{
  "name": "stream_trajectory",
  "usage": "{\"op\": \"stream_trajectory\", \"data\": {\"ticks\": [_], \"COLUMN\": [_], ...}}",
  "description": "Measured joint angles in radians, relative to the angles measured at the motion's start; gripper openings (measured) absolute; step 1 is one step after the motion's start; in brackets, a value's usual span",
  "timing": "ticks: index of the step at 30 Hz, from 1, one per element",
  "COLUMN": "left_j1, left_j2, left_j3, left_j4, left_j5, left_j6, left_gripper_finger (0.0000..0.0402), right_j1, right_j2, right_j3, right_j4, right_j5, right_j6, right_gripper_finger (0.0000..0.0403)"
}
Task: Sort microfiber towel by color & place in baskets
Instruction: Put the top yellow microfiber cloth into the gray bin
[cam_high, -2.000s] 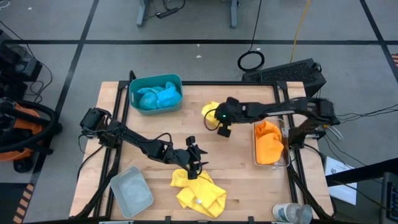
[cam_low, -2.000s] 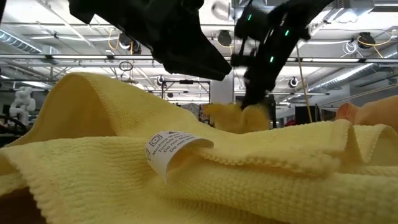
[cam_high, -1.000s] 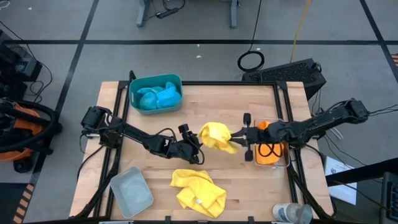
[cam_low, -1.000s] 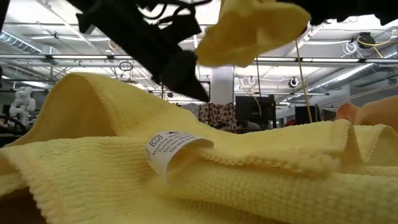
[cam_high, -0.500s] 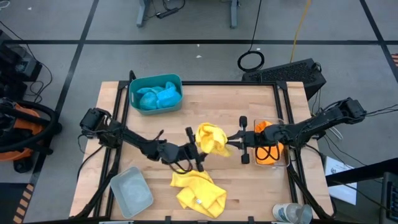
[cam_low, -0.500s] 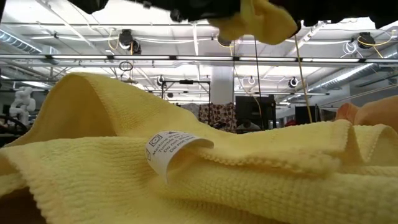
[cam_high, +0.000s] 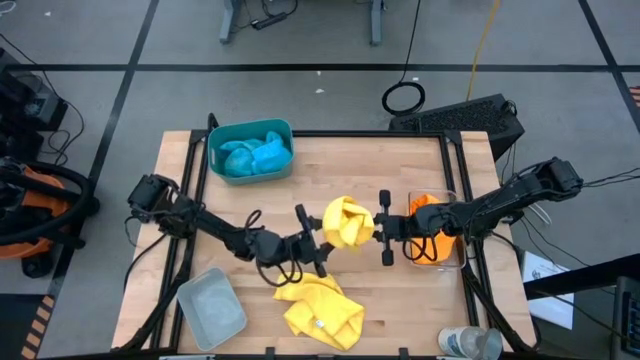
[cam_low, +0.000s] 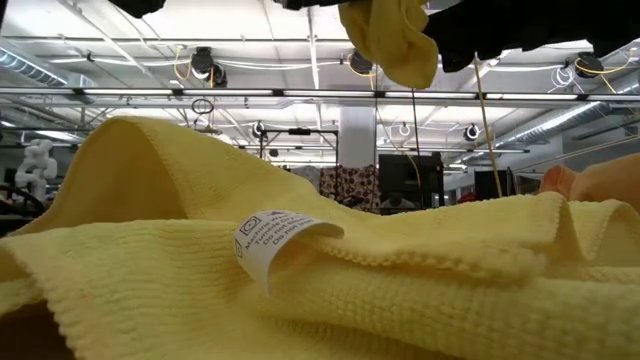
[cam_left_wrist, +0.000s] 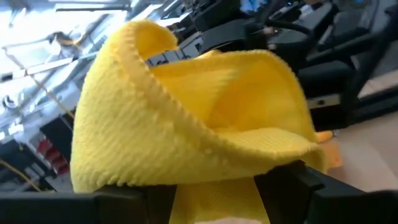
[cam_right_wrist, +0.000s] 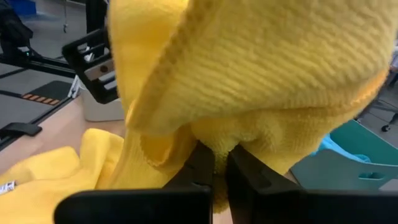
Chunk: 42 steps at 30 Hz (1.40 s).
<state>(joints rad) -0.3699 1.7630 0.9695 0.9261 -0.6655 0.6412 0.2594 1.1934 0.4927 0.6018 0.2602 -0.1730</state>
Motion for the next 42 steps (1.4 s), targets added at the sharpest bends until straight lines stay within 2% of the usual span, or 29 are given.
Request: {"op": "stream_trajectory", "data": {"ticks": [7,12,16,18,25,28,30,32,36,40,42], "left_j1": [-0.054,-0.055,-0.050,-0.050,-0.015,0.008,0.023,0.033,0.046,0.047,0.046], "left_j2": [0.000,0.000,0.000,0.000,0.000,0.000,0.000,0.000,-0.001,-0.001,-0.001], "left_j3": [0.000,0.011,0.031,0.051,0.130,0.135,0.136,0.137,0.137,0.137,0.137], "left_j4": [0.000,0.000,-0.003,-0.022,-0.277,-0.334,-0.377,-0.418,-0.457,-0.459,-0.459], "left_j5": [0.000,-0.045,-0.050,-0.051,-0.035,0.000,0.045,0.062,0.063,0.062,0.061], "left_j6": [0.178,0.257,0.280,0.259,0.109,0.100,0.099,0.099,0.097,0.097,0.097], "left_gripper_finger": [0.0203,0.0203,0.0208,0.0223,0.0313,0.0320,0.0304,0.0270,0.0166,0.0046,0.0017], "right_j1": [-0.011,-0.011,-0.011,-0.012,-0.025,-0.025,-0.028,-0.032,-0.047,-0.057,-0.057], "right_j2": [0.000,0.000,0.000,0.000,0.007,0.020,0.031,0.035,0.035,0.035,0.034], "right_j3": [0.000,0.000,0.000,0.000,0.000,0.000,0.000,0.001,0.001,0.001,0.002], "right_j4": [0.001,0.006,0.008,0.008,0.010,0.007,0.016,0.008,0.019,0.007,-0.009], "right_j5": [-0.008,-0.124,-0.155,-0.155,-0.155,-0.154,-0.154,-0.150,-0.148,-0.147,-0.108], "right_j6": [0.029,0.058,0.078,0.075,0.089,0.091,0.091,0.092,0.152,0.246,0.269], "right_gripper_finger": [0.0009,0.0009,0.0009,0.0009,0.0009,0.0009,0.0009,0.0009,0.0015,0.0059,0.0096]}}
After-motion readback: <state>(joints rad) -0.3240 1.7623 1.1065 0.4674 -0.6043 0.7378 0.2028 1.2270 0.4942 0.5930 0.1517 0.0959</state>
